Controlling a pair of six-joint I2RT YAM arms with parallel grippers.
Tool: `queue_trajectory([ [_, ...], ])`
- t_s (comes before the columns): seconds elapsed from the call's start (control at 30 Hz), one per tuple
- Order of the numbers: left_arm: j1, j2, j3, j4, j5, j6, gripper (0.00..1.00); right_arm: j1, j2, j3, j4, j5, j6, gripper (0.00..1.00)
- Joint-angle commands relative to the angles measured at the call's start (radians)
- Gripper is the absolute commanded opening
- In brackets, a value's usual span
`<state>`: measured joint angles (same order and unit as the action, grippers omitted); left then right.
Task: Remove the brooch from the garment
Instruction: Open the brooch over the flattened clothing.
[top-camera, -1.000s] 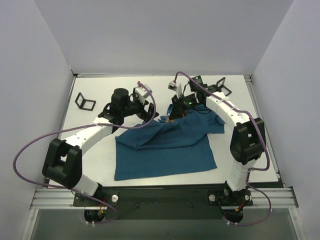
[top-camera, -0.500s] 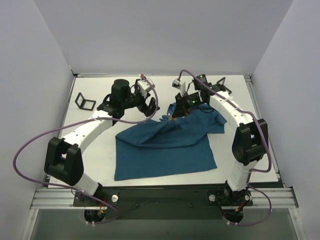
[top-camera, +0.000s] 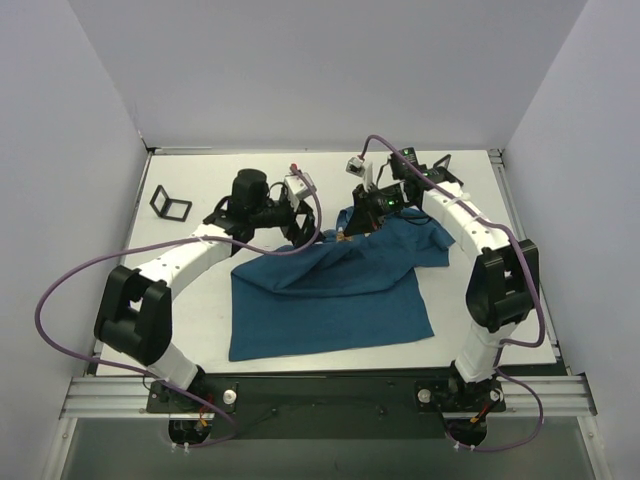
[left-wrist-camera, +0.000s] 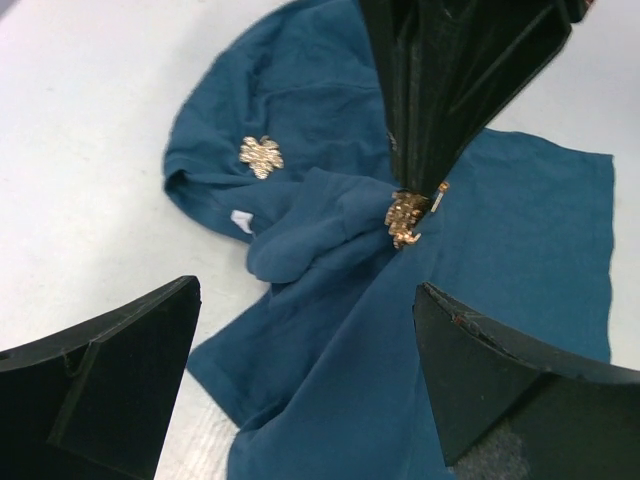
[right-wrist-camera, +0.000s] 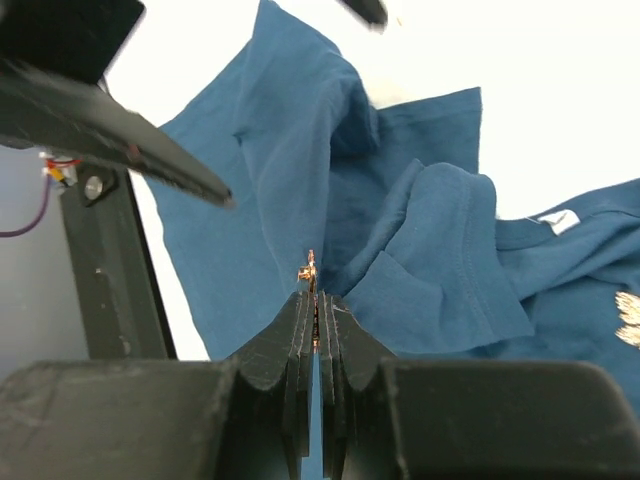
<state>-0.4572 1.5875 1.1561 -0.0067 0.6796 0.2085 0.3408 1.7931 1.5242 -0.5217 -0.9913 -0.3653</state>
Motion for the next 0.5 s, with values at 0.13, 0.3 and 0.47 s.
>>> queue_trajectory([
  [0.13,-0.032,-0.044,-0.070,0.105,0.092,-0.049,0.97,0.000,0.020,0.030,-0.029,-0.122,0.040,0.00],
  [0.3,-0.034,-0.023,-0.094,0.157,0.127,-0.087,0.97,0.001,0.006,0.014,-0.029,-0.139,0.040,0.00],
  [0.47,-0.034,-0.020,-0.131,0.214,0.143,-0.110,0.97,0.003,0.003,0.013,-0.027,-0.150,0.043,0.00],
])
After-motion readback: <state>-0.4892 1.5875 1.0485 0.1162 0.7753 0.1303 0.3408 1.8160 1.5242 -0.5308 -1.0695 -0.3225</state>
